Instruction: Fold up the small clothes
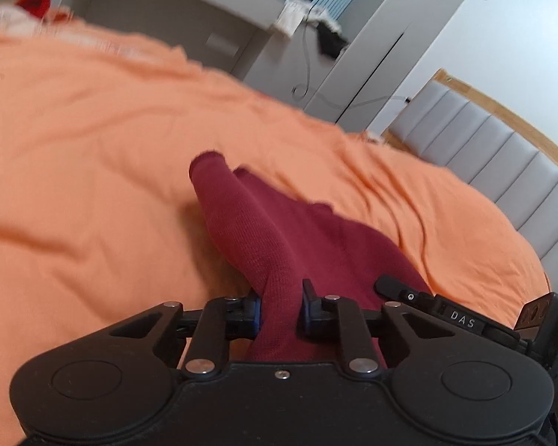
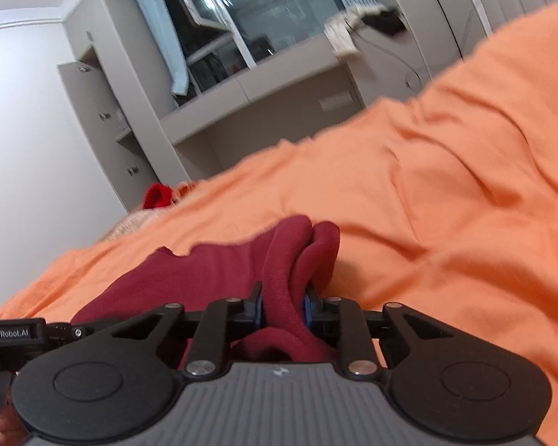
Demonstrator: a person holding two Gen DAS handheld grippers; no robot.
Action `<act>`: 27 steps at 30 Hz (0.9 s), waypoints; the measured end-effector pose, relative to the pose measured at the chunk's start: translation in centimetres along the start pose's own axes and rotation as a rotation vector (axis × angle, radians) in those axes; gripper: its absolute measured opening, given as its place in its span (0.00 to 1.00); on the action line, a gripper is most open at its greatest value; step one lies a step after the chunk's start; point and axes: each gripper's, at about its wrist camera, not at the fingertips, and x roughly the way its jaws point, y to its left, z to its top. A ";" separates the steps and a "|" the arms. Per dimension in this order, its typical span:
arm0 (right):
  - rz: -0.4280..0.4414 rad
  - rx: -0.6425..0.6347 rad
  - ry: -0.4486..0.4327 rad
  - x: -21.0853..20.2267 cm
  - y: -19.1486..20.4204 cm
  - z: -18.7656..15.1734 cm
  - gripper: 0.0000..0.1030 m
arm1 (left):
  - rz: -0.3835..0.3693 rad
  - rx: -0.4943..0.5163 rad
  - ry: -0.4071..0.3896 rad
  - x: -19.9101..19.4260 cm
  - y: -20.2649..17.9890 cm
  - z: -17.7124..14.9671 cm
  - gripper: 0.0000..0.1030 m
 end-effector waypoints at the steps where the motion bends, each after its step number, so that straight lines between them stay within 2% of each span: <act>1: 0.012 -0.012 -0.019 0.0 0.5 0.1 0.19 | -0.002 0.021 -0.016 -0.4 -0.3 0.3 0.19; 6: 0.089 -0.032 -0.075 1.4 3.2 1.1 0.17 | 0.063 0.151 -0.115 -2.6 -1.4 2.0 0.18; 12: 0.123 -0.070 -0.071 5.7 5.6 2.2 0.17 | 0.187 0.222 -0.217 -4.6 -0.4 3.7 0.19; 15: 0.080 -0.124 -0.019 8.1 5.9 1.3 0.17 | 0.243 0.204 -0.202 -4.0 0.9 3.7 0.20; 17: 0.042 -0.101 0.014 9.0 5.3 0.7 0.19 | 0.280 0.185 -0.159 -2.9 1.8 3.5 0.22; 18: 0.038 -0.078 0.023 9.2 5.0 0.5 0.20 | 0.299 0.174 -0.137 -2.4 2.3 3.2 0.25; 20: 0.034 -0.031 0.040 9.4 4.3 0.4 0.30 | 0.326 0.150 -0.104 -1.7 3.4 2.7 0.30; 23: 0.026 -0.011 0.057 9.4 3.6 -0.1 0.39 | 0.360 0.153 -0.103 -2.0 3.9 2.1 0.39; 25: 0.022 -0.010 0.060 9.5 3.6 -0.1 0.42 | 0.386 0.161 -0.117 -2.5 3.8 1.8 0.58; 27: 0.023 -0.002 0.066 9.7 3.4 -0.1 0.51 | 0.407 0.147 -0.129 -3.1 3.9 1.7 0.71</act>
